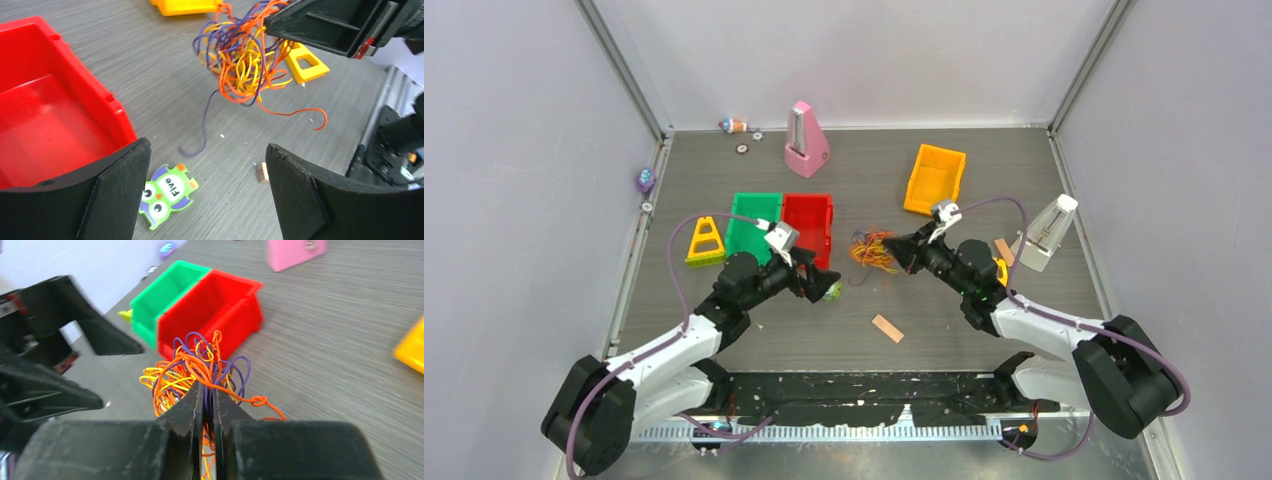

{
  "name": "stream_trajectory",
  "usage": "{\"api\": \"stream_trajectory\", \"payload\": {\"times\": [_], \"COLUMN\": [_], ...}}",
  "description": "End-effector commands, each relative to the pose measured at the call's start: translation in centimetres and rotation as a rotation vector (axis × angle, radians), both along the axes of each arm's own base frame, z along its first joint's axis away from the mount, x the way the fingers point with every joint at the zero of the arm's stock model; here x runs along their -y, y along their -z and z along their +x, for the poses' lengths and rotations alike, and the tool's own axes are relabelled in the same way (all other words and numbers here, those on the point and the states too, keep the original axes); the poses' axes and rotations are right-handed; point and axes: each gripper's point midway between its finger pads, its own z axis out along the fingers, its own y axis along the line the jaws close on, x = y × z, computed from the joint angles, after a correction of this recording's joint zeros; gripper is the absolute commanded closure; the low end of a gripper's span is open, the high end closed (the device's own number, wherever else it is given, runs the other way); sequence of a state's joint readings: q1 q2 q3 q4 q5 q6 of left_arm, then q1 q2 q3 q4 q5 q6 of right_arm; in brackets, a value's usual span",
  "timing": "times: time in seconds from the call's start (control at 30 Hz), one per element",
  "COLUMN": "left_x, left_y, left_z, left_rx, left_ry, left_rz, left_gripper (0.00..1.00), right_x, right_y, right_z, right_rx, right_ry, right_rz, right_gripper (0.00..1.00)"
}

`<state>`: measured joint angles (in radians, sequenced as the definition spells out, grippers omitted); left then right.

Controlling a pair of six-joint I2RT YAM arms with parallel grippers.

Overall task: Untangle the cables
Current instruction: Untie the cable.

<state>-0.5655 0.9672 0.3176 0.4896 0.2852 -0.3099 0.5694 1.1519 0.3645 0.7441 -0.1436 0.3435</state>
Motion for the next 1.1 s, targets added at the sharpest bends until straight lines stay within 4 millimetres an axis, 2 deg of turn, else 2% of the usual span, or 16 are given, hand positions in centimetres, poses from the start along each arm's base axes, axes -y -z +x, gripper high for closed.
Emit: {"api": "stream_trajectory", "payload": {"times": [0.0,0.33,0.43,0.47,0.6,0.67,0.7,0.73,0.77,0.8,0.83,0.87,0.9,0.93,0.97,1.07], "left_x": [2.7,4.8,5.0,5.1,4.9,4.2,3.7,3.2,2.5,1.9,1.4,0.7,-0.1,-1.0,-1.9,-4.7], "left_y": [-2.4,-2.1,-2.2,-2.2,-2.0,-1.4,-1.0,-0.7,-0.3,-0.1,-0.1,0.1,0.0,0.2,0.4,0.5], "left_z": [-1.5,-1.0,-1.1,-1.1,-0.6,0.2,0.6,0.9,1.3,1.6,1.8,2.1,2.5,2.8,3.1,3.6], "left_rx": [0.061,-0.03,-0.034,-0.035,-0.038,-0.05,-0.056,-0.061,-0.066,-0.065,-0.062,-0.061,-0.053,-0.055,-0.057,-0.032], "left_ry": [0.188,0.261,0.273,0.277,0.252,0.189,0.153,0.116,0.076,0.041,0.006,-0.031,-0.079,-0.13,-0.184,-0.328], "left_rz": [-0.095,-0.133,-0.14,-0.14,-0.124,-0.088,-0.067,-0.049,-0.032,-0.02,-0.014,-0.007,-0.004,0.007,0.018,0.025], "left_gripper": [0.14,0.15,0.22,0.29,0.98,1.0,1.0,1.0,1.0,1.0,1.0,1.0,1.0,1.0,1.0,1.0], "right_x": [-3.9,-6.3,-6.8,-7.0,-7.1,-6.5,-5.6,-4.7,-2.7,-1.1,2.0,3.6,6.8,8.1,10.5,13.5], "right_y": [-4.0,-4.2,-3.9,-3.8,-3.6,-3.3,-3.1,-2.3,-0.6,-0.8,0.6,0.7,1.8,1.9,2.4,2.3], "right_z": [-3.5,-5.1,-5.3,-5.3,-5.0,-4.0,-2.4,-1.7,0.1,1.0,2.5,2.9,3.5,3.4,3.5,2.9], "right_rx": [0.145,0.153,0.145,0.142,0.13,0.116,0.103,0.068,0.009,-0.001,-0.048,-0.069,-0.102,-0.123,-0.136,-0.137], "right_ry": [-0.303,-0.42,-0.438,-0.44,-0.431,-0.359,-0.254,-0.191,-0.032,0.07,0.263,0.357,0.525,0.6,0.718,0.87], "right_rz": [0.103,0.113,0.105,0.101,0.096,0.076,0.063,0.025,-0.026,-0.035,-0.083,-0.07,-0.103,-0.076,-0.093,-0.047], "right_gripper": [0.94,0.94,0.94,0.94,0.94,0.94,0.94,0.94,0.94,0.94,0.94,0.94,0.93,0.93,0.93,0.94]}}
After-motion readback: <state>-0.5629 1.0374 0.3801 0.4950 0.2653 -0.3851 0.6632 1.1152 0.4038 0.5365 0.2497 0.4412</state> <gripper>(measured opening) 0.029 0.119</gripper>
